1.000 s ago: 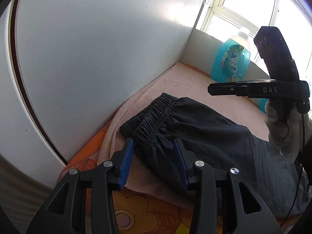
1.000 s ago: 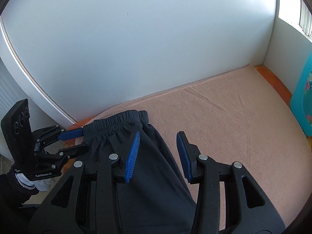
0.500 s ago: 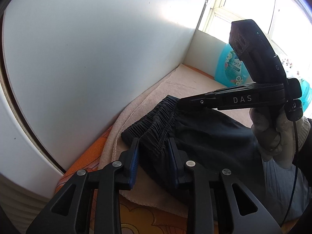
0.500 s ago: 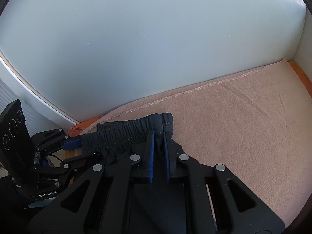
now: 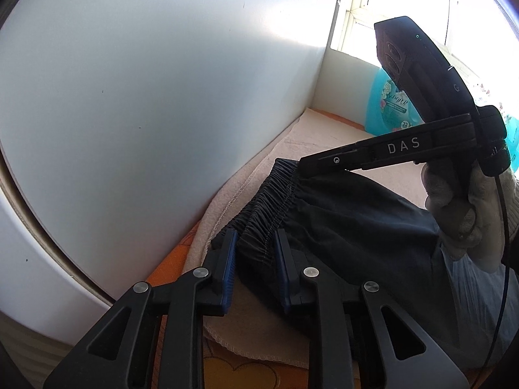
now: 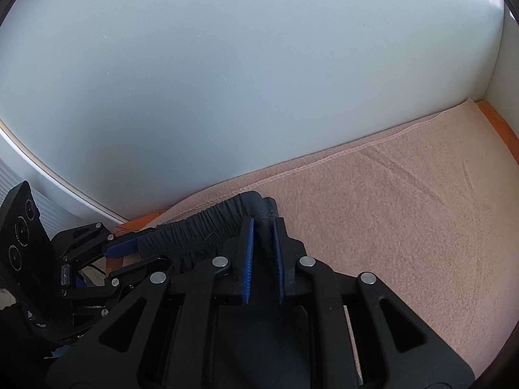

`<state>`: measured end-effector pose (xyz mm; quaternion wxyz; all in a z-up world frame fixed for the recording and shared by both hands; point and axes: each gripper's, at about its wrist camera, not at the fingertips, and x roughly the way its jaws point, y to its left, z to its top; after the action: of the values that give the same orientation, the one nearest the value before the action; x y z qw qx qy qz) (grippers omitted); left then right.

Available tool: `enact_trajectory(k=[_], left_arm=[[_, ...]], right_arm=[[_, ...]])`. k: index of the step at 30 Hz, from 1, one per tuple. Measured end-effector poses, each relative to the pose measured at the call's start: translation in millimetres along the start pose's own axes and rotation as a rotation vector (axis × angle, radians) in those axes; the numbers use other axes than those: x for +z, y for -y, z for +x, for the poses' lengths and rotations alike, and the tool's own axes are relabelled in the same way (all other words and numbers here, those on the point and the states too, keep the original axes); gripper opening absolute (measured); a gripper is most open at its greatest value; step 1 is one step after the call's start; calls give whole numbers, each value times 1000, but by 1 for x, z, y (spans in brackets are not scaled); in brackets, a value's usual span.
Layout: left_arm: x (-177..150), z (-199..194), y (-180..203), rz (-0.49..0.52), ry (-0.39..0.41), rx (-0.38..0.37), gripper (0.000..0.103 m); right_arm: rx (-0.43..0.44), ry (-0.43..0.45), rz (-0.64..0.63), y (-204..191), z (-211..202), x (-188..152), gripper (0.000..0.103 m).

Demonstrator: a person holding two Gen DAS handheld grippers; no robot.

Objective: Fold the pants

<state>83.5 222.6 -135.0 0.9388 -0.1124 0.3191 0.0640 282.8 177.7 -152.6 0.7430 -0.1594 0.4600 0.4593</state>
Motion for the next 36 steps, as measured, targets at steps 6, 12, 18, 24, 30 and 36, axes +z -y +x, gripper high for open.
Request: enact_trajectory(k=[6,12,18,24,30,36], left_arm=[[1,-3,-5,-20,-2,7,21],[-2,-6,-11,-50,-34,29,42],[2,2,-7,-40,-58,36,48],[3,4,-5,-21,-65,37,50],[5,7,-1,19,-85,23,58],[12,19,6,31,-100,-25,61]], right_arm=[[-1,-21,18,10,5,4,53],[48,-54,27,23,16,10,53],[129,-62,16,21,23,7,23],[127,25,-45,12,2,-1,10],[166,119,-122,9,-35,-26,9],[165,120,-147,10,-44,-56,8]])
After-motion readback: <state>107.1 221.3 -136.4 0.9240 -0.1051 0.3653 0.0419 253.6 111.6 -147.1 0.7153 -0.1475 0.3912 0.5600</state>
